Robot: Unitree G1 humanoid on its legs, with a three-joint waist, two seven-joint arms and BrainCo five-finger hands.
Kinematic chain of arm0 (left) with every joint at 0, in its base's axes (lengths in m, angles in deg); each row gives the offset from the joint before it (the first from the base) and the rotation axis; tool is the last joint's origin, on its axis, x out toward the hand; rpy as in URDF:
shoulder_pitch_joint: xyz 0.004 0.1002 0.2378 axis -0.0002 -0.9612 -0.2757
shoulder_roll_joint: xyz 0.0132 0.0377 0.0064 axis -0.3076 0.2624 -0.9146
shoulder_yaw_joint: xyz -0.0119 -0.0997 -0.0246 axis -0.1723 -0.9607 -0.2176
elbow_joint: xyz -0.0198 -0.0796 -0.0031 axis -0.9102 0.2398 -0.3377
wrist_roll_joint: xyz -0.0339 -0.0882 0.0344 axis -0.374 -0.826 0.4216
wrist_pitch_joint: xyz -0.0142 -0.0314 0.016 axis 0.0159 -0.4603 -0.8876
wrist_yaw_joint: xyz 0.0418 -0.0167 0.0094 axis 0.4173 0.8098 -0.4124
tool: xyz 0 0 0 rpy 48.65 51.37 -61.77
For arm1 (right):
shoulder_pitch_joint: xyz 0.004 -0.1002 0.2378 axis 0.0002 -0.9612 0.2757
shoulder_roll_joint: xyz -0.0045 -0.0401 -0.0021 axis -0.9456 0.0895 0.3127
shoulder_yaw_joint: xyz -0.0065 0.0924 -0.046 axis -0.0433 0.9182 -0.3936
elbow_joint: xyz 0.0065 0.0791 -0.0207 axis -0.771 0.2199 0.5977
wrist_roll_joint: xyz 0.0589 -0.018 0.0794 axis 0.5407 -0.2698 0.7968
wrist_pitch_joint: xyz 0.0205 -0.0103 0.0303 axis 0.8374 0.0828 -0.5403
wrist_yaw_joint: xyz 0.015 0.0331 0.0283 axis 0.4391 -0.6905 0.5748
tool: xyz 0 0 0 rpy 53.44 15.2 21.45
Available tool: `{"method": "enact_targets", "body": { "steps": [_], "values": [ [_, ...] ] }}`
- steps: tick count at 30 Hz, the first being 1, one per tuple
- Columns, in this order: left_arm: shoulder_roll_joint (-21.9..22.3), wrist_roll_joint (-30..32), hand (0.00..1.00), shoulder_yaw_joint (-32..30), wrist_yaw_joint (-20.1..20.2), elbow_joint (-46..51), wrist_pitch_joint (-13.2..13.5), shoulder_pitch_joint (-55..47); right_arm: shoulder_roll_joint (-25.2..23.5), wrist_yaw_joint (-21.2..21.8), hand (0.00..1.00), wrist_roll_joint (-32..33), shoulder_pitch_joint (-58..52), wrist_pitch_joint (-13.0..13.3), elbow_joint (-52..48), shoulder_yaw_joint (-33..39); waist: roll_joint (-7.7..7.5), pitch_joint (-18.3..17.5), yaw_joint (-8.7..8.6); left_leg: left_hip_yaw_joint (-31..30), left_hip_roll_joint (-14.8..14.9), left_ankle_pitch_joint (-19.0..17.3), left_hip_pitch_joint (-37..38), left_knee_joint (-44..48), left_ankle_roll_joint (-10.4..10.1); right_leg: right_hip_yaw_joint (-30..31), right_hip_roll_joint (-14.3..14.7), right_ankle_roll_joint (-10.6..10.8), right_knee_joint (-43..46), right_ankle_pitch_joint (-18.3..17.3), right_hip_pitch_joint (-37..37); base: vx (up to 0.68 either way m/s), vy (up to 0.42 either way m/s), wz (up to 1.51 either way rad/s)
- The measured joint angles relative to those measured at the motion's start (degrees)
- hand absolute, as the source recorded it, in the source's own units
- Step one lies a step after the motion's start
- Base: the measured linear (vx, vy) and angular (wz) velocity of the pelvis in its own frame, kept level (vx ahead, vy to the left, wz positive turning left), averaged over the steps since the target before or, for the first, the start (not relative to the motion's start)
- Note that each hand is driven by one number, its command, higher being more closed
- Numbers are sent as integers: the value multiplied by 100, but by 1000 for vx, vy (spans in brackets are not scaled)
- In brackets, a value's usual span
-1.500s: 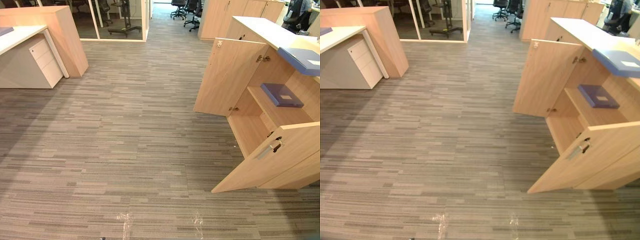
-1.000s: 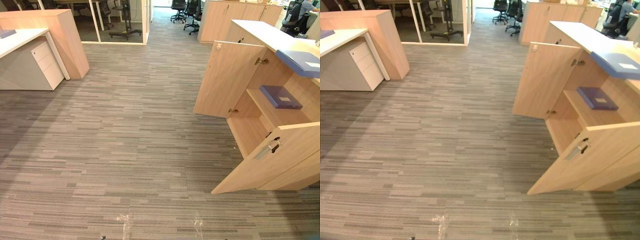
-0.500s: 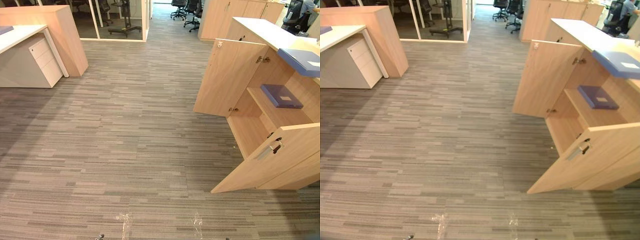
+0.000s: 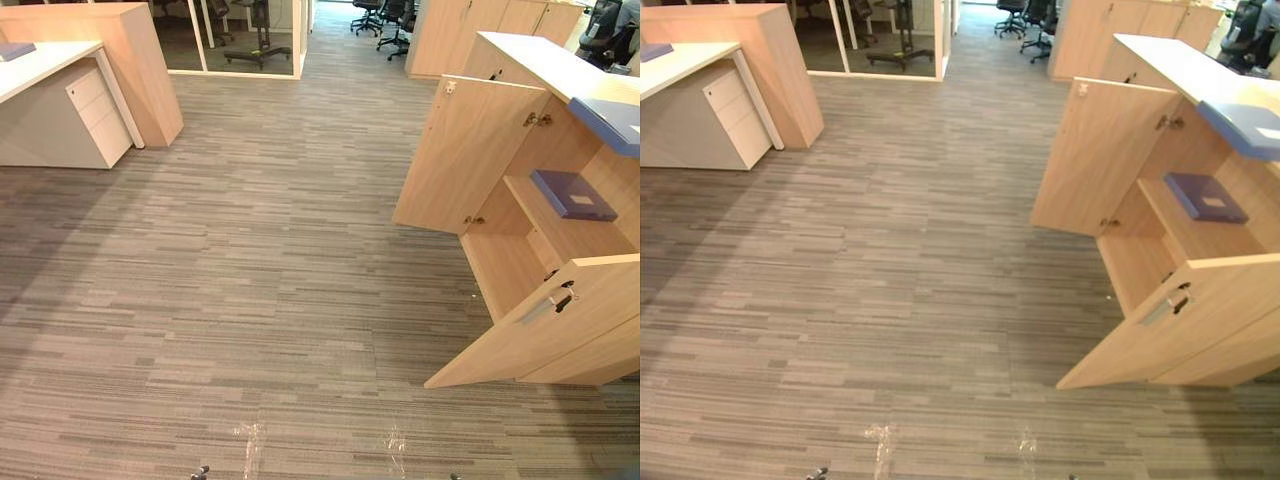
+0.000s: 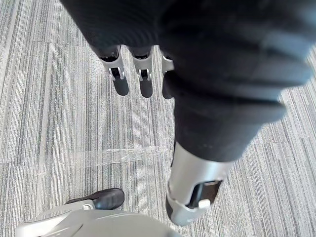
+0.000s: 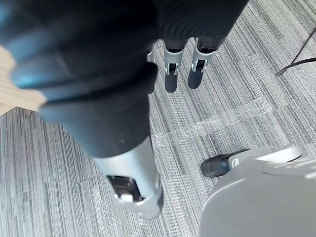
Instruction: Walk over to the cabinet, pick up the folder, carry it to the office cabinet, place the folder inside the office cabinet, then close the office cabinet door
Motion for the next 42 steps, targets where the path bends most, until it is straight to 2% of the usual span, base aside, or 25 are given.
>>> {"method": "enact_targets", "body": {
  "steps": [11,13,16,17,19,20,21,22,23,25,26,27,28,29,32,34,35,36,38,40,41,42],
  "values": [
    [0,-86,0,-2,6,1,0,-8,0,3,0,42,0,13,-1,0,0,2,-3,-44,0,15,-17,48,16,-58,-10,-5,94,-39,-6,-28,-6,3],
    [-4,-98,0,-18,3,9,0,1,-7,3,0,141,0,43,-2,4,-10,46,-11,-45,-7,-78,-82,230,11,-68,-23,-16,210,-122,-24,-29,-7,4],
    [0,-108,0,-74,-5,63,1,33,-6,4,0,243,7,90,-7,30,-1,212,-18,-26,18,-615,-446,1235,-53,-79,-24,-53,492,-298,-31,-7,-8,3],
    [19,-117,0,-126,-13,170,16,41,-4,4,0,247,12,120,-21,93,39,331,-19,-9,98,-934,-678,1913,-179,-89,19,-90,688,-406,-41,-30,-17,6],
    [24,-191,0,-254,-22,272,56,75,-64,1,0,291,8,126,-22,303,5,443,-9,162,164,-1079,-1039,2727,-368,-112,16,-140,885,-526,-148,-77,-13,10],
    [52,-228,0,-345,-26,323,59,80,-102,-1,0,345,7,124,-44,380,3,498,-1,309,205,-1106,-1317,3208,-400,-105,-16,-203,978,-627,-174,-56,11,8],
    [131,-253,0,-553,-47,390,60,108,-109,-4,0,441,11,125,-128,400,20,600,4,600,395,-1335,-1670,3937,-278,-101,-35,-215,1090,-707,-171,-11,14,4],
    [170,-297,0,-664,-85,409,59,112,-109,-7,0,448,7,122,-146,400,49,643,5,729,524,-1455,-1776,4221,-252,-101,-58,-232,1153,-745,-142,34,45,6],
    [209,-356,0,-796,-165,430,59,107,-119,-14,0,447,-34,119,-173,396,-4,698,12,893,719,-1656,-1965,4520,-277,-100,-169,-181,1253,-831,-91,49,82,5],
    [219,-357,0,-801,-245,489,64,98,-119,-38,0,447,-50,119,-192,392,0,706,21,873,856,-1696,-2168,4321,-348,-62,-397,-11,1365,-981,-90,68,175,0],
    [245,-356,0,-837,-270,520,66,89,-113,-45,0,445,-59,119,-241,370,14,699,28,817,923,-1658,-2223,3913,-402,17,-548,129,1391,-1070,-85,94,226,-13],
    [278,-356,0,-889,-278,530,67,81,-109,-47,0,444,-67,118,-278,369,39,690,37,770,969,-1620,-2227,3655,-453,64,-597,180,1392,-1101,-89,165,308,-26],
    [369,-354,0,-963,-313,569,65,45,-65,-47,0,443,-136,121,-410,353,172,675,39,660,1123,-1435,-2177,3059,-597,153,-627,315,1388,-1171,-101,233,339,-30],
    [406,-352,0,-1032,-330,573,56,-4,-28,-58,0,442,-174,118,-485,206,249,661,67,927,1056,-907,-2101,2865,-554,224,-735,432,1401,-1184,-22,281,345,-26],
    [393,-330,0,-1037,-328,594,57,-6,-40,-60,0,439,-232,97,-501,116,153,602,72,1306,743,-873,-1934,2635,-429,208,-1003,421,1529,-1170,2,347,264,-10],
    [418,-329,0,-1054,-327,641,56,-57,-46,-58,0,438,-200,85,-505,109,163,517,117,1617,591,-924,-1846,2611,-135,205,-1192,435,1281,-1092,63,348,244,-42],
    [420,-311,0,-1090,-326,634,55,-113,-55,-57,0,427,-215,77,-497,109,138,403,121,1766,515,-967,-1771,2576,-61,207,-1296,598,1089,-953,134,289,227,-47],
    [421,-305,0,-1114,-326,630,55,-131,-69,-57,0,423,-226,62,-495,129,130,333,127,1816,468,-967,-1707,2507,-57,217,-1346,665,1006,-885,153,278,184,-39],
    [427,-279,0,-1112,-325,602,58,-171,-100,-52,0,411,-269,54,-480,204,129,45,140,1904,278,-941,-1511,2194,-14,231,-1504,628,891,-758,141,295,140,-36],
    [468,-280,0,-1108,-323,550,60,-171,-80,-41,0,369,-267,47,-461,253,192,-162,158,1955,125,-935,-1311,1895,-4,365,-1620,627,1131,-759,-1,246,100,-35],
    [533,-286,0,-1105,-322,558,63,-160,-7,-27,0,321,-231,43,-465,257,271,-209,160,1975,50,-896,-1125,1721,50,511,-1682,628,1652,-765,-197,204,121,-35],
    [590,-293,0,-1099,-315,595,68,-152,31,5,0,302,-149,12,-505,267,317,-215,168,1954,-50,-798,-897,1575,102,611,-1719,605,2646,-771,-608,193,129,-32]
  ]
}}
